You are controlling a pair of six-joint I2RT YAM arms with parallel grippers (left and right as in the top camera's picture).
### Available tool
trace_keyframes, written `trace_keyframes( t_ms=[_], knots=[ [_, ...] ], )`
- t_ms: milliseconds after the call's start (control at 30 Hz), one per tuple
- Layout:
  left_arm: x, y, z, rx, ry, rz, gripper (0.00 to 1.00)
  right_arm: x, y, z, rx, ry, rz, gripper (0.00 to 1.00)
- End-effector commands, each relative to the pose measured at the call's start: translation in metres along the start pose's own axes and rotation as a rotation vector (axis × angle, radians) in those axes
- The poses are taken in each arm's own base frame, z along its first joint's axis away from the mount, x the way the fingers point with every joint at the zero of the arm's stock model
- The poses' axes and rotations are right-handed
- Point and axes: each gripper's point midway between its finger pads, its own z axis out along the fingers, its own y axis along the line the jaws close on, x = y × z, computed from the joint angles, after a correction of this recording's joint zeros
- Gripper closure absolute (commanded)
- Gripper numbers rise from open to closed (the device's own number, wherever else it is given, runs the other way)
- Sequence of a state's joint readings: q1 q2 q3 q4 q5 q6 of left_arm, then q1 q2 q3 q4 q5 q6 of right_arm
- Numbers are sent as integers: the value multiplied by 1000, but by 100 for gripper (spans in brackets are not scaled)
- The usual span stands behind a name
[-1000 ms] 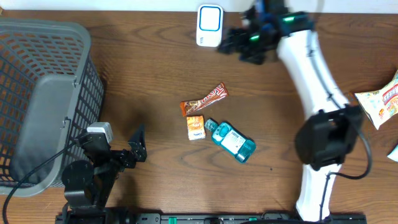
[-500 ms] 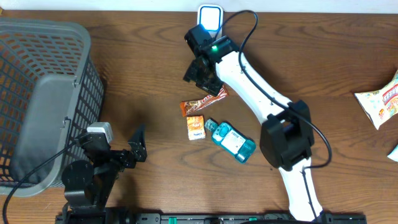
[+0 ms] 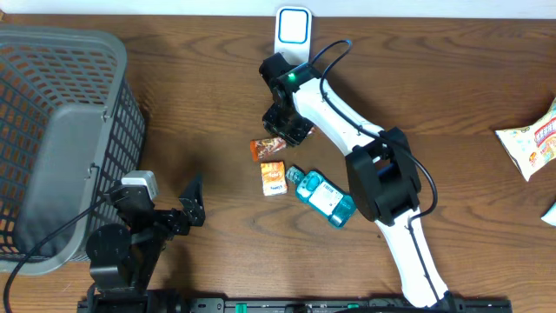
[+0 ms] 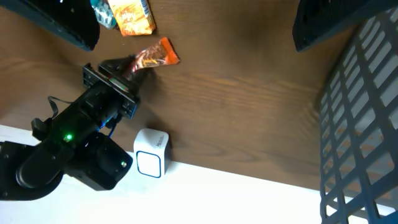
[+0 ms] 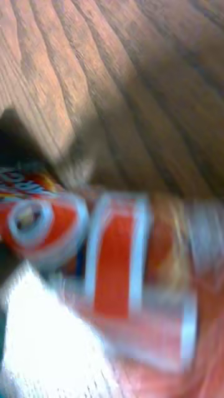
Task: Scan the item barcode
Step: 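Reach the right gripper to the red TOP bar and grasp it, then lift the TOP bar and hold it before the scanner window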
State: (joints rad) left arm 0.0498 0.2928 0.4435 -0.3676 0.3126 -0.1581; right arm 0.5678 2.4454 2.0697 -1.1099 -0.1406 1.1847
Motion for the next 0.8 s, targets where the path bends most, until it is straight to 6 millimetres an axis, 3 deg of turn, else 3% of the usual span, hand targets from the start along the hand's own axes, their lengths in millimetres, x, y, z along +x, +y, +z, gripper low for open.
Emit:
trace_keyframes(
  t_ms=[0,133,267,367,500,567,767],
  knots=[
    [1,-2,0,11,3,-4,1,-9,-6,4,36,-51,-77,99],
    [1,-2,0,11,3,-4,1,-8,-8,2,29,-16,-259,99],
    [1,-2,0,11,3,-4,1,8,10,-14,-148,136,-476,99],
    [1,-2,0,11,3,-4,1,31,30,-44,-426,311,-675,99],
    [1,-2,0,11,3,-4,1,55,41,-109,-894,537,-834,99],
    [1,-2,0,11,3,-4,1,54,39,-138,-1092,569,-877,99],
    [1,-2,0,11,3,-4,1,44,30,-179,-1368,534,-917,99]
  ],
)
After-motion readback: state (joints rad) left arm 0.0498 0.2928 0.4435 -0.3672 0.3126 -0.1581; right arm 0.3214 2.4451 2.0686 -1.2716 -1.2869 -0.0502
